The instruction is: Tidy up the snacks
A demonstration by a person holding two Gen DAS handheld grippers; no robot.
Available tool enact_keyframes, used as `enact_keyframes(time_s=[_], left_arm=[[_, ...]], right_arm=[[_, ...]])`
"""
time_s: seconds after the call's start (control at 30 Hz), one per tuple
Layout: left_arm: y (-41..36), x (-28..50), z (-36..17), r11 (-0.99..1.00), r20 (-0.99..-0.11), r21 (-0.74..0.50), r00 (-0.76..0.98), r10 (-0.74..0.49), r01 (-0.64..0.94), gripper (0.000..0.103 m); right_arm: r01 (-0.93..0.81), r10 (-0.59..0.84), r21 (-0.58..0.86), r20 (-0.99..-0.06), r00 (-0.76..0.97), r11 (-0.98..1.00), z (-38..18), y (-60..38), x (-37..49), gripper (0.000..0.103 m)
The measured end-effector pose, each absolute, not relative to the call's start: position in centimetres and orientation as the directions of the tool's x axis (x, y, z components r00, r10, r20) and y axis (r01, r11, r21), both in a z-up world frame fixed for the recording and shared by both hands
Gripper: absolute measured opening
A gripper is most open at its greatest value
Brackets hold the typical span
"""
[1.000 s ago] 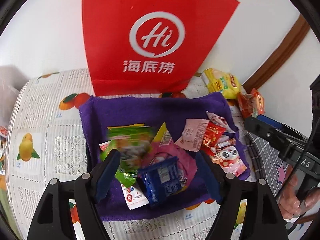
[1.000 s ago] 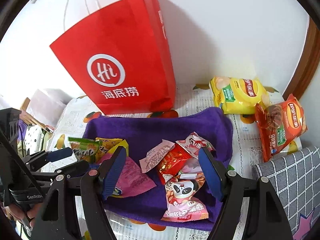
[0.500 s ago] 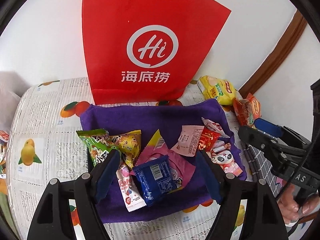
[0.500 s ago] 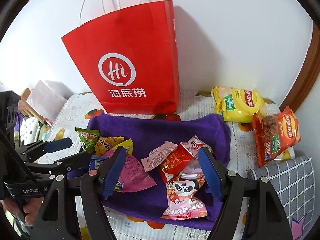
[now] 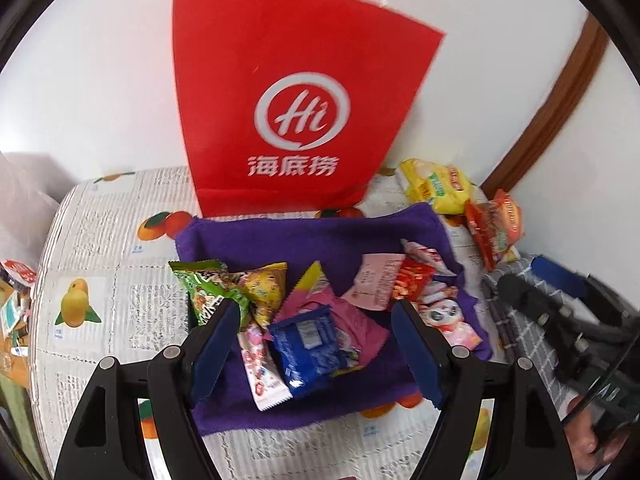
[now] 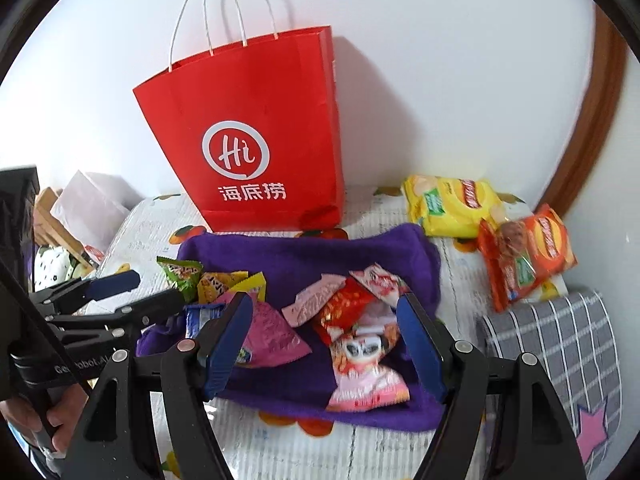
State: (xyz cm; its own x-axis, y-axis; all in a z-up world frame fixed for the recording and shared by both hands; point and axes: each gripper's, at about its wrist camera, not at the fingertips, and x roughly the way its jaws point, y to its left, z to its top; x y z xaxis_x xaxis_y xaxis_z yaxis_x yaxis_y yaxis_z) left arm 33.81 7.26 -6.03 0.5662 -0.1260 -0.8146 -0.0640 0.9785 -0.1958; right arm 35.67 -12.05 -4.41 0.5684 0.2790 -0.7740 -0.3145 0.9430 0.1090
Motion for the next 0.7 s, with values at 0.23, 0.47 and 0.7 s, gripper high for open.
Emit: enact_keyframes(time_s=[0.23,0.47,0.7], left_arm=[[4.5,28.2,-3.6,0.987,-0.773,-0.156,0.626,-0.102,-0.032,0.084],[2.4,22.0,-3.9,0.988,-0.778,-0.152,0.619,-0.105,-0.023,0.084],[0.7,14.7,-2.0,0.993,-0.726,-0.115,0.684,-0.075,-0.013,0.093]], right_arm=[[-0.253,0.191,0.030,-0.739,0.646,0.967,-2.5,-14.2,28.8,0.098],[-0.182,0.181,0.080,-0.742,0.646,0.980,-1.6,-17.4,21.3,0.099],[-0.139,0.150,0.075,-0.719,0.678,0.987,-0.1,-18.8,13.9,0.099]])
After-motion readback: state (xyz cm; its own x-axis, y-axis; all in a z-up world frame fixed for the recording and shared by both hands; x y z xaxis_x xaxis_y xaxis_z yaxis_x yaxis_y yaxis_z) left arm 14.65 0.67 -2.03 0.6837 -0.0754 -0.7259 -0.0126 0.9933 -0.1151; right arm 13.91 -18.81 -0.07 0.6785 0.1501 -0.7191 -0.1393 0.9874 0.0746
